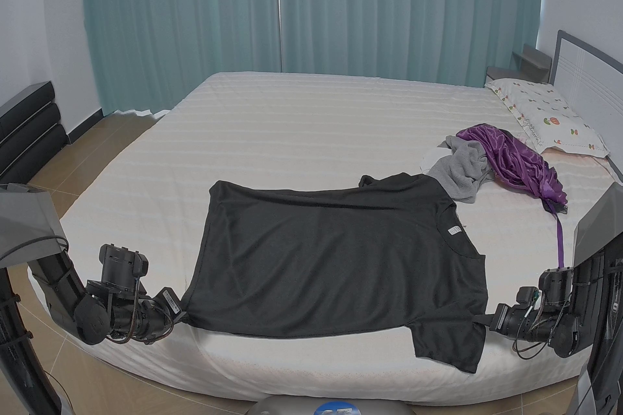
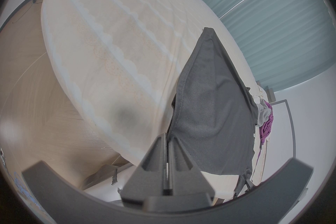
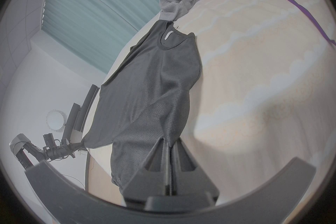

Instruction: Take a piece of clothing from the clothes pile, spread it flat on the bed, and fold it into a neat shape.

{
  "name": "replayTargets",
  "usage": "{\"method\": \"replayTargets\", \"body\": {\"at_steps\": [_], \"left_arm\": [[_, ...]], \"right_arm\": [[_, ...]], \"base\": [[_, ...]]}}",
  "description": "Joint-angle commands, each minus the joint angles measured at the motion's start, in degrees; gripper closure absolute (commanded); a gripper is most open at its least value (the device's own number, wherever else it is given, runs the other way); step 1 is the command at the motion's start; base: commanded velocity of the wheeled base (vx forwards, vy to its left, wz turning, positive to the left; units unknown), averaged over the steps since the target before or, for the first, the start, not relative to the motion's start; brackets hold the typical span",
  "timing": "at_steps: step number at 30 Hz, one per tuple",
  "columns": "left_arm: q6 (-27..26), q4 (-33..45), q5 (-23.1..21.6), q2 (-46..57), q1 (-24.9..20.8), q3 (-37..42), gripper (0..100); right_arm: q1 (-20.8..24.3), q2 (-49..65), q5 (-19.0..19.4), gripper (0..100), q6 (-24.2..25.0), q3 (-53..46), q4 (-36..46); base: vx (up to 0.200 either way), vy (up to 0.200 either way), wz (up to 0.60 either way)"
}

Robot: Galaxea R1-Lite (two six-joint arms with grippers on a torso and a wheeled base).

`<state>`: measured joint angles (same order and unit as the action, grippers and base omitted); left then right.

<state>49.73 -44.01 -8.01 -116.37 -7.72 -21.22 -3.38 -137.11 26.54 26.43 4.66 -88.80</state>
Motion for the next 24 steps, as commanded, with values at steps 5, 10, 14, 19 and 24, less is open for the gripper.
{"method": "replayTargets", "body": {"at_steps": [5,10,14,19,24], "left_arm": [[0.0,0.1,0.0,0.3,0.1,0.0,100],[0.1,0.1,0.0,0.5,0.1,0.0,100],[0.0,0.1,0.1,0.7,0.2,0.0,100],[-0.3,0.2,0.1,2.3,1.3,0.1,100],[-1.7,0.2,0.1,3.6,2.4,0.4,100]], "right_arm": [[-1.0,3.5,0.3,100,-0.1,-2.1,-1.0],[-2.2,4.7,1.4,100,-0.1,-3.1,-0.9],[-2.9,6.2,3.7,100,-0.4,-4.6,-1.0],[-4.2,8.0,5.4,100,-0.4,-4.7,-0.9],[-5.4,8.3,7.3,100,-0.5,-4.7,-0.5]], "base": [[0.000,0.000,0.00],[0.000,0.000,0.00],[0.000,0.000,0.00],[0.000,0.000,0.00],[0.000,0.000,0.00]]}}
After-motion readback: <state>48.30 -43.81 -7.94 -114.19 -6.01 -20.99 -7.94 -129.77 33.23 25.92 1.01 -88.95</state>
